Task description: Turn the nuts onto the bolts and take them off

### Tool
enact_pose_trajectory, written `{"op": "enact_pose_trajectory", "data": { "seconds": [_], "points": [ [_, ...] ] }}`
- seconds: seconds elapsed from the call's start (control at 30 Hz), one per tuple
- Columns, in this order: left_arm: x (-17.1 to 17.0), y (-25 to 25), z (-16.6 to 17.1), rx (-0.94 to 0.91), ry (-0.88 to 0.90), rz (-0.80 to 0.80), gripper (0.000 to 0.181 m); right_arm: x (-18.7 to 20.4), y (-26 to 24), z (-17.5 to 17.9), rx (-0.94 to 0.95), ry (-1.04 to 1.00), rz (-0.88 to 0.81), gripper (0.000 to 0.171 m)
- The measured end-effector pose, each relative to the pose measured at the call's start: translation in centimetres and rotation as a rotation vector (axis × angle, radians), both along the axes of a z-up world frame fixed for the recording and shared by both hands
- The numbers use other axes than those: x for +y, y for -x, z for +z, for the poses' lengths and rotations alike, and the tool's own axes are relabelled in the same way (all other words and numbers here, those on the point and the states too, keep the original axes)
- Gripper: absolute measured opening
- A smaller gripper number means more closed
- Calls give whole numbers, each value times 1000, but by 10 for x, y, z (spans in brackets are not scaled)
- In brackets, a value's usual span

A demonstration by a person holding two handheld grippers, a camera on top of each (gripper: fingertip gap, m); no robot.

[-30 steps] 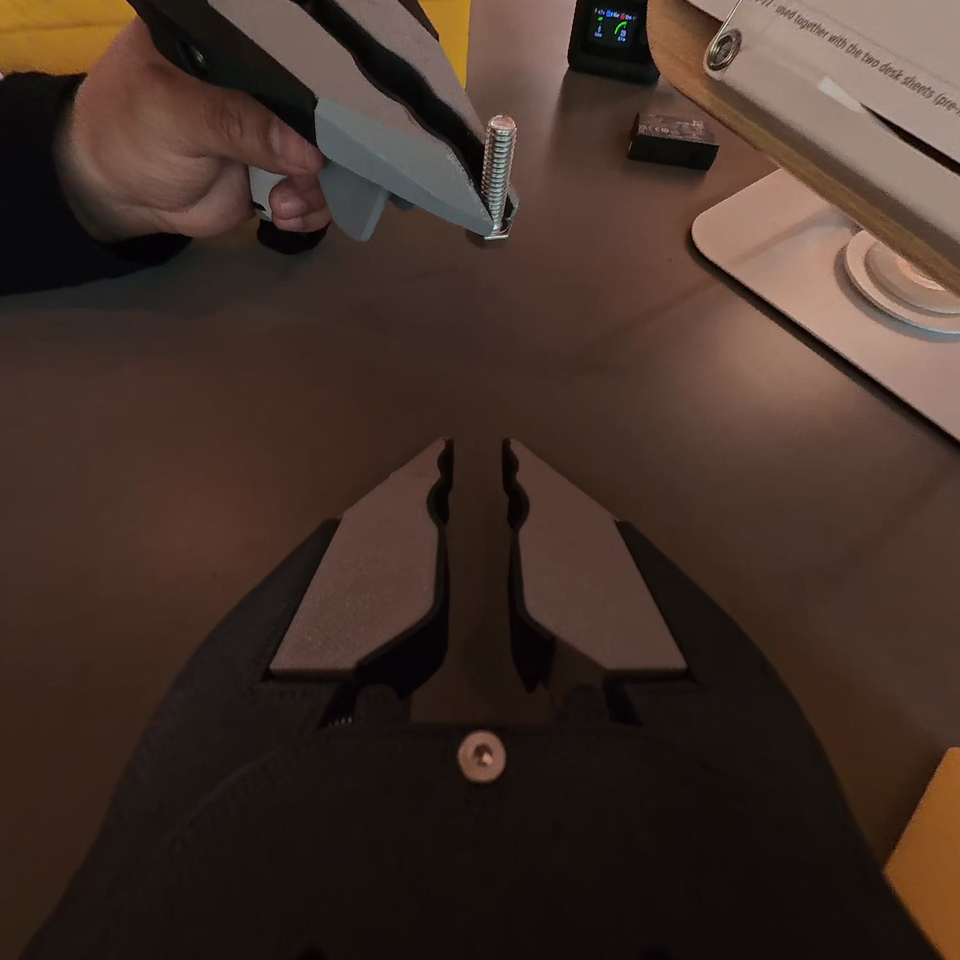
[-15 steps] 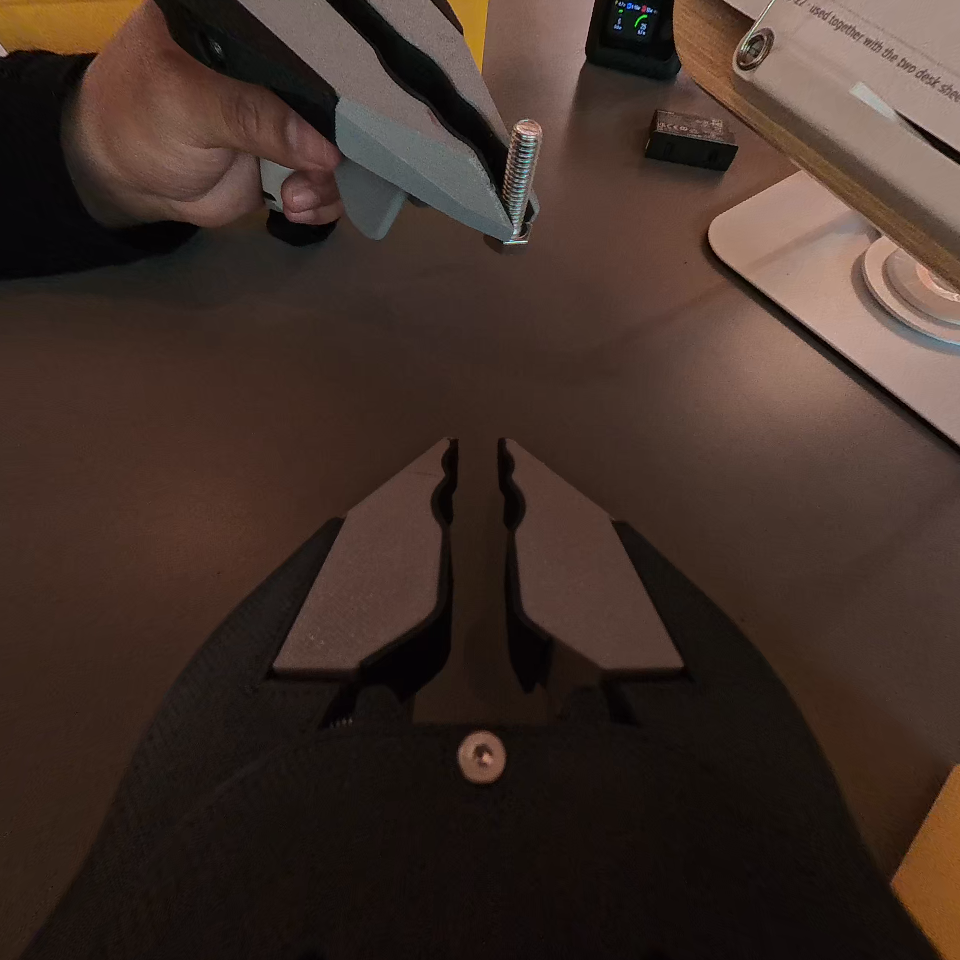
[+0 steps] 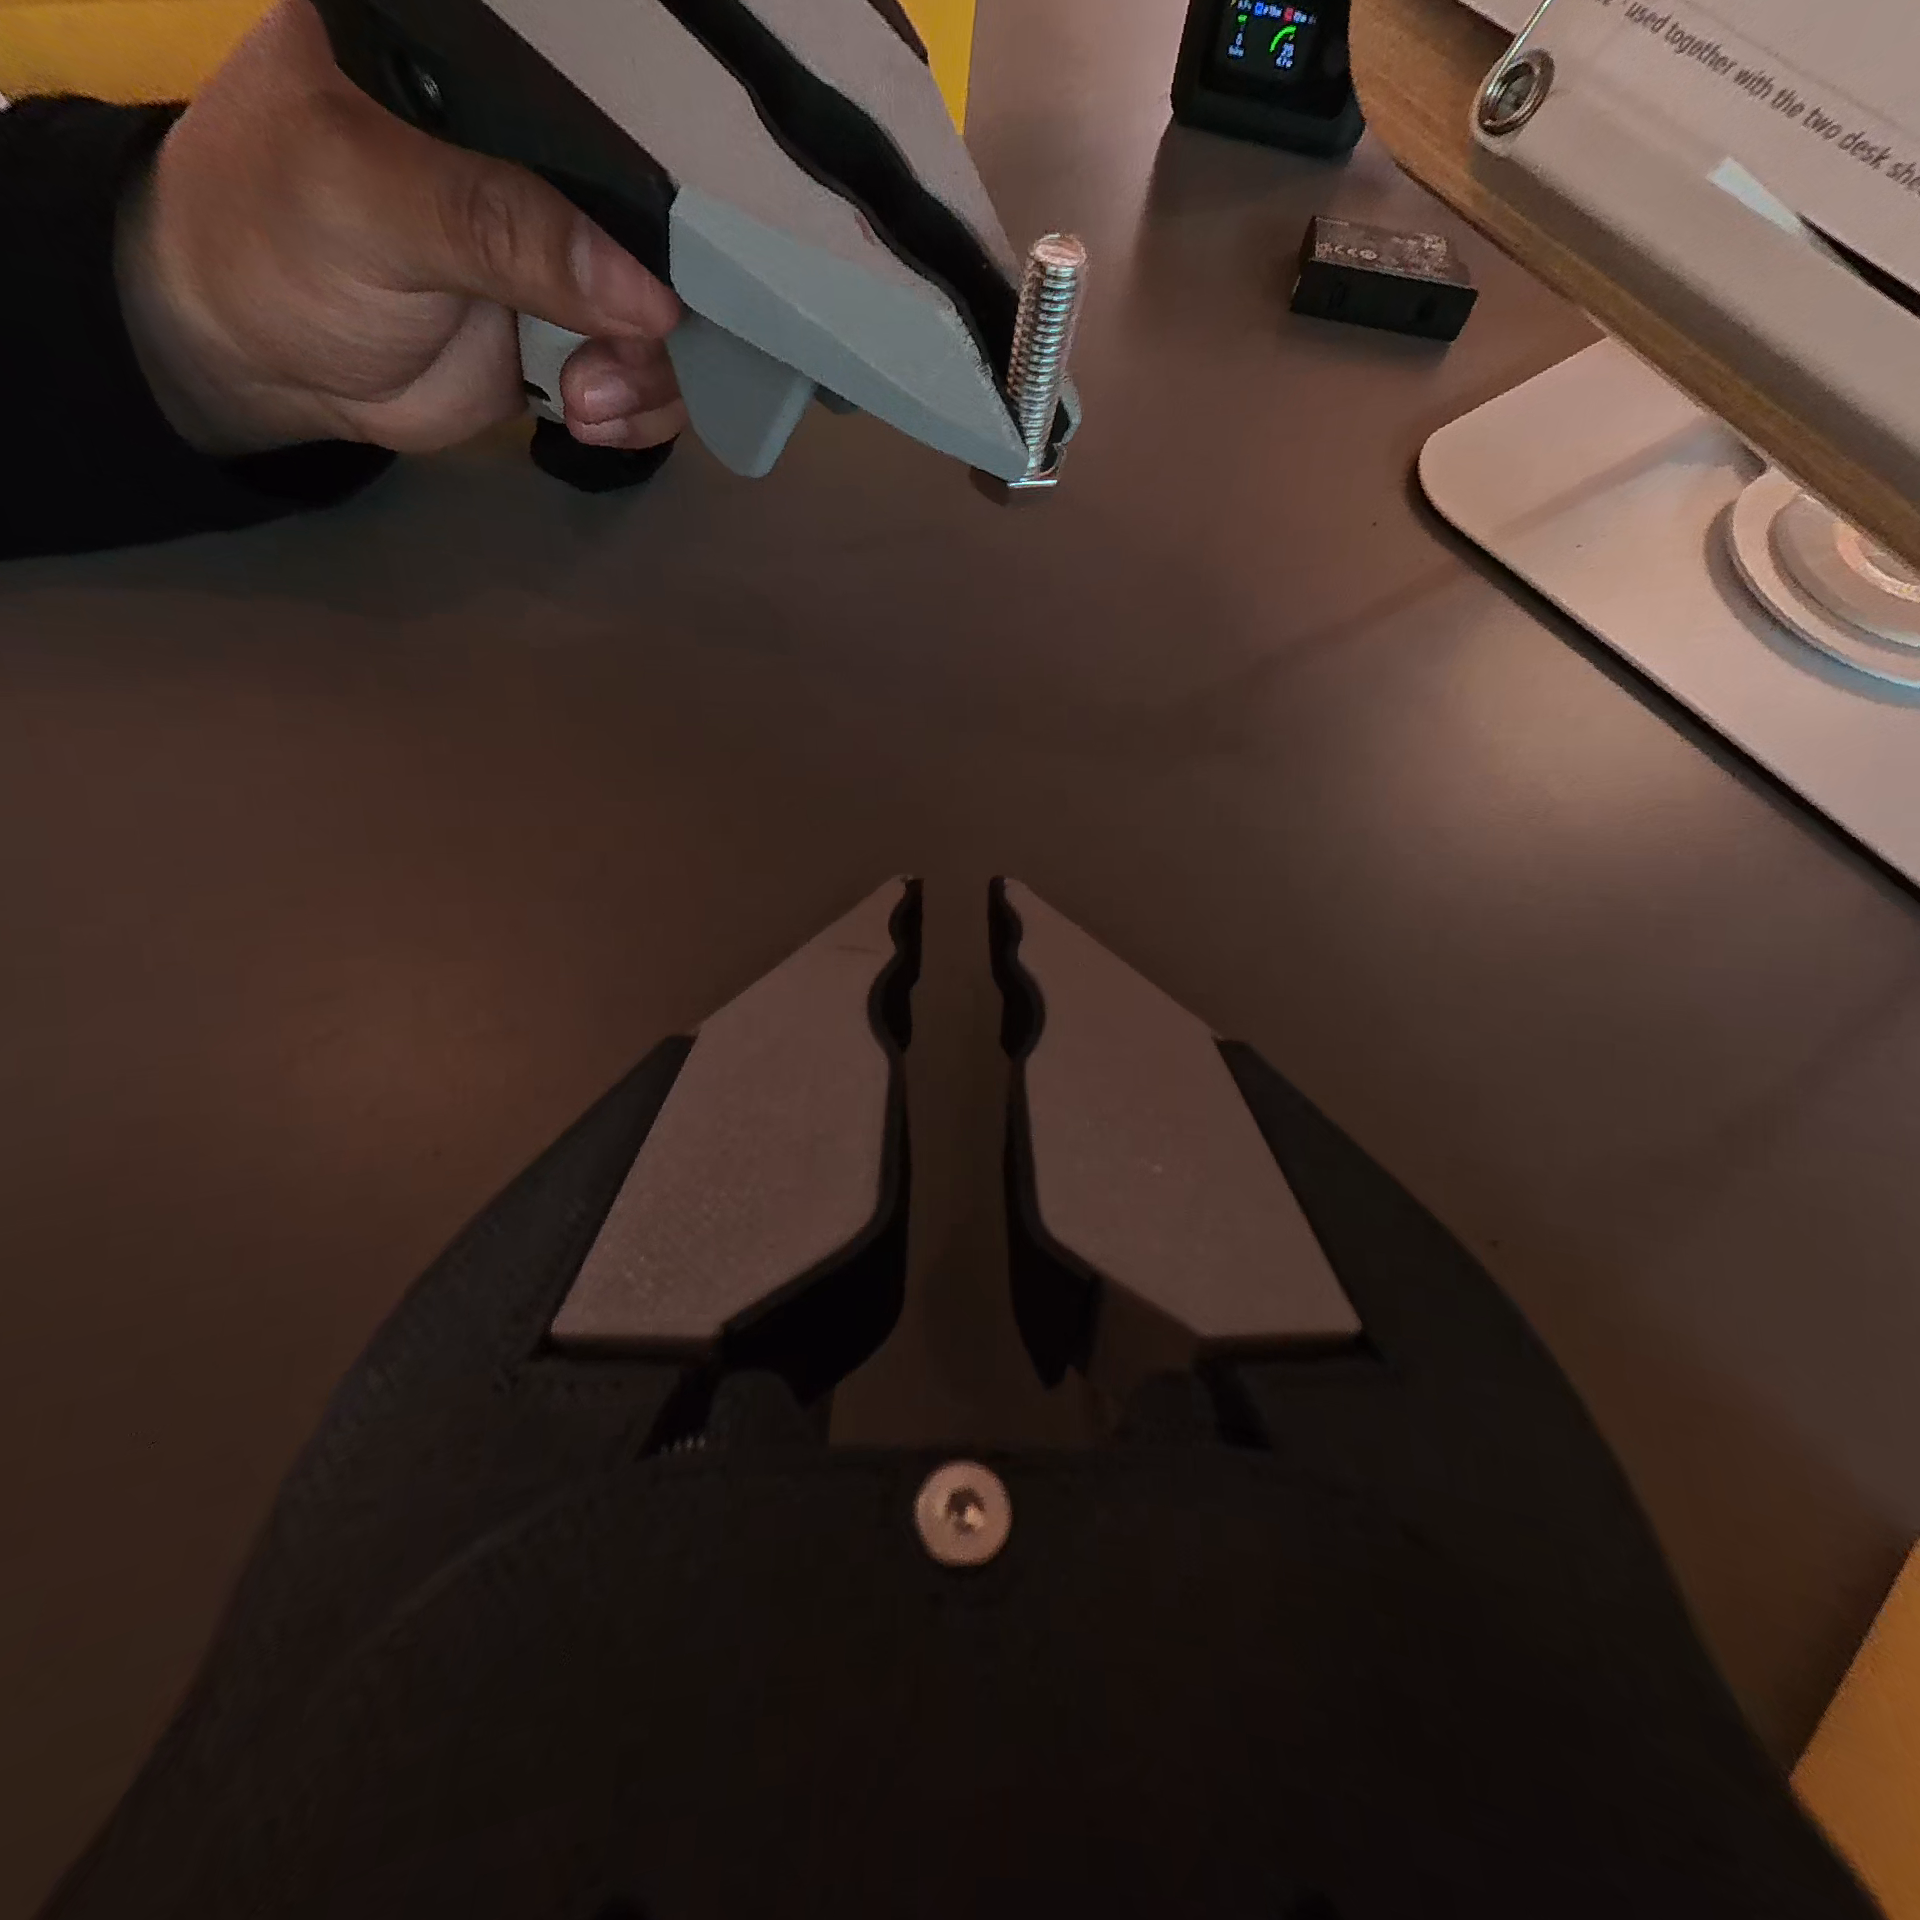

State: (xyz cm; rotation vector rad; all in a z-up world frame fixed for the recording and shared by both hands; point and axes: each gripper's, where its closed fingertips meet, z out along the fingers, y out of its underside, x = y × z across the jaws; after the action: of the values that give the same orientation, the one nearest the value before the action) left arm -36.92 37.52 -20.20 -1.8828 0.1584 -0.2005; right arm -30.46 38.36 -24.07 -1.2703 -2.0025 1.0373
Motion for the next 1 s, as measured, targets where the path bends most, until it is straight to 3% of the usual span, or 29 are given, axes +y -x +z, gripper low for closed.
{"op": "enact_pose_trajectory", "data": {
  "seconds": [0.5, 1.0],
  "points": [
    [-2, -6, 1, -37, 3, -52, 7, 1, -14, 9, -12, 75, 49, 11],
    [-5, -19, -2, -69, 33, -141, 7, -20, -23, -19, -134, -43, 146, 11]
  ]
}}
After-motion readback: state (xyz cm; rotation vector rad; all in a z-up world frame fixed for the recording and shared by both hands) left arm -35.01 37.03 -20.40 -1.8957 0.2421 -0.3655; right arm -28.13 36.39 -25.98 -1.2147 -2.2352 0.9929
